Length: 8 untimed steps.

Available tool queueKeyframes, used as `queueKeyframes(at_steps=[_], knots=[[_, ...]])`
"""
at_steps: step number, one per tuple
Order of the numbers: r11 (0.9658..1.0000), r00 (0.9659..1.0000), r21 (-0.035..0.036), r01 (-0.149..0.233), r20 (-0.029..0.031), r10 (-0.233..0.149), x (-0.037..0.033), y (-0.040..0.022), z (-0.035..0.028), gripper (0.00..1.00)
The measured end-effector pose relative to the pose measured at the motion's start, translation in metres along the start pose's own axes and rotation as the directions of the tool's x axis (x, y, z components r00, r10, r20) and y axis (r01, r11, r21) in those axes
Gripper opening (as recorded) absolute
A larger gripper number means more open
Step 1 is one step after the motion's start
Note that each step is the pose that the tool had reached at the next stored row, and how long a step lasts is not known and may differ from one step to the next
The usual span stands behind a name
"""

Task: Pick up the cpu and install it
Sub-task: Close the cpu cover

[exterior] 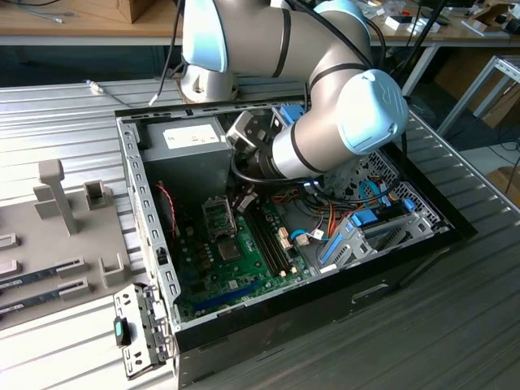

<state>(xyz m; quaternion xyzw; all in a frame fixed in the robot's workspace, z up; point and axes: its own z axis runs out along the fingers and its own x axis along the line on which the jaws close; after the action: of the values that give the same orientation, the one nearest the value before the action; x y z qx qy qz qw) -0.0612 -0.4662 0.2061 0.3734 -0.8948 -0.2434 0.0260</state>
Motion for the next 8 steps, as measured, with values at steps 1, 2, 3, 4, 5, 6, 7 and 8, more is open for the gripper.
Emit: queueKeyframes(at_steps=[1, 2, 3, 4, 5, 6, 7, 8], knots=[[1.0000, 1.0000, -0.0018, 0.001, 0.0018, -0.001, 0.0002, 0.0006, -0.0022, 0.11], [1.0000, 1.0000, -0.0027, 0.001, 0.0026, -0.001, 0.0003, 0.0006, -0.0027, 0.11], [1.0000, 1.0000, -0.0036, 0.001, 0.0034, -0.001, 0.0005, 0.0006, -0.0033, 0.11], [1.0000, 1.0000, -0.0055, 0.002, 0.0051, -0.002, 0.0013, 0.0000, -0.0040, 0.11], [1.0000, 1.0000, -0.0057, 0.002, 0.0052, -0.002, 0.0017, -0.0004, -0.0042, 0.11], [1.0000, 1.0000, -0.0056, 0.002, 0.0051, -0.002, 0.0018, -0.0004, -0.0045, 0.11], [1.0000, 1.0000, -0.0058, 0.002, 0.0054, -0.002, 0.0019, -0.0003, -0.0050, 0.11], [1.0000, 1.0000, -0.0060, 0.002, 0.0056, -0.002, 0.0019, -0.0001, -0.0054, 0.11]])
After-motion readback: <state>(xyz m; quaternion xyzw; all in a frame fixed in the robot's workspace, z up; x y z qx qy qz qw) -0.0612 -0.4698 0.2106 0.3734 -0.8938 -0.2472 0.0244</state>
